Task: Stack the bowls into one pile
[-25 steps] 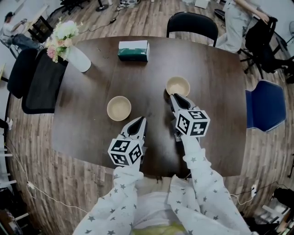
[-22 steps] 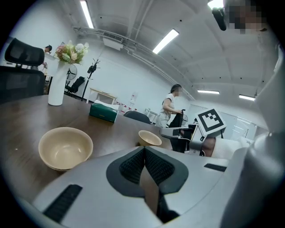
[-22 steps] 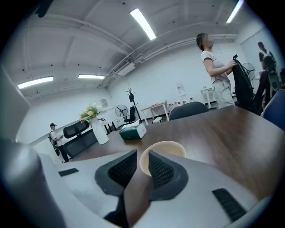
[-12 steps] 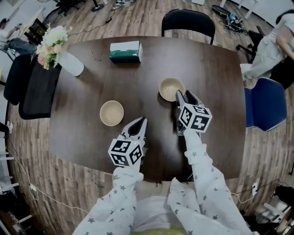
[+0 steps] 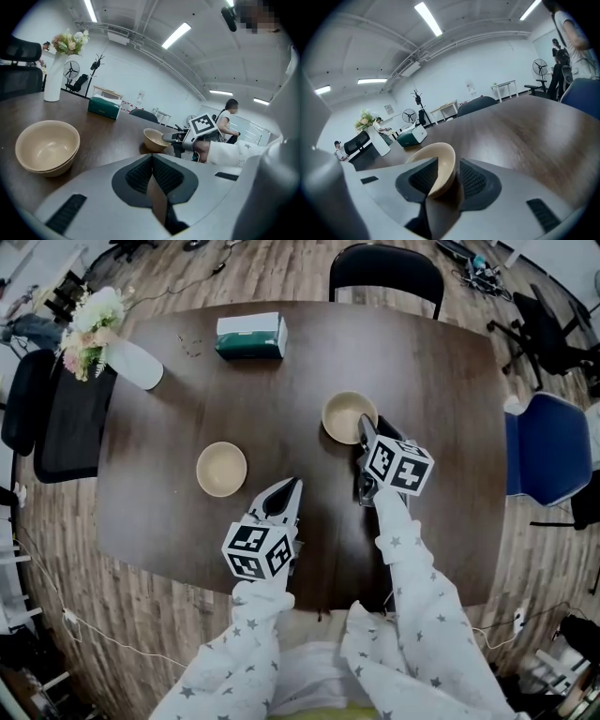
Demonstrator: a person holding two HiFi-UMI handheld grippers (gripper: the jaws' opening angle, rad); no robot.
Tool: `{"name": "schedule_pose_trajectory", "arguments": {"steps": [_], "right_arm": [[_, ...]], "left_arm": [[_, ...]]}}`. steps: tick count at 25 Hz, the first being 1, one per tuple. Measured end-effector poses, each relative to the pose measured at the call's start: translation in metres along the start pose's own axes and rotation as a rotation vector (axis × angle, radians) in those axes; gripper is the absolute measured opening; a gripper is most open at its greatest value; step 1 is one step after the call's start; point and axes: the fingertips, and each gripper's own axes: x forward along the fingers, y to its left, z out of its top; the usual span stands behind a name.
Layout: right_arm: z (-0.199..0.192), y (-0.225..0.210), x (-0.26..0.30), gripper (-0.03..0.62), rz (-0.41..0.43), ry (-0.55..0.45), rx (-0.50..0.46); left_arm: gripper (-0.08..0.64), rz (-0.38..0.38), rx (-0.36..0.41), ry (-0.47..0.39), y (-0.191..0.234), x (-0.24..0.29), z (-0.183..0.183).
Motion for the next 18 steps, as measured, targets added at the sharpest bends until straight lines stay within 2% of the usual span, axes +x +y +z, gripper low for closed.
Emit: {"name": "schedule_pose_trajectory", "arguments": {"steps": [7, 18], "right_arm": [[0.003, -0.001, 0.003, 0.055, -0.016, 0.007, 0.005], [0.008, 0.004, -0.006, 0.04, 0.032, 0.003, 0.063]], "left_arm": [[0.026, 0.01, -0.006, 0.004, 0.0, 0.0, -0.004], [0.026, 0.043, -0.018, -0.022, 0.0, -0.01, -0.001]]}}
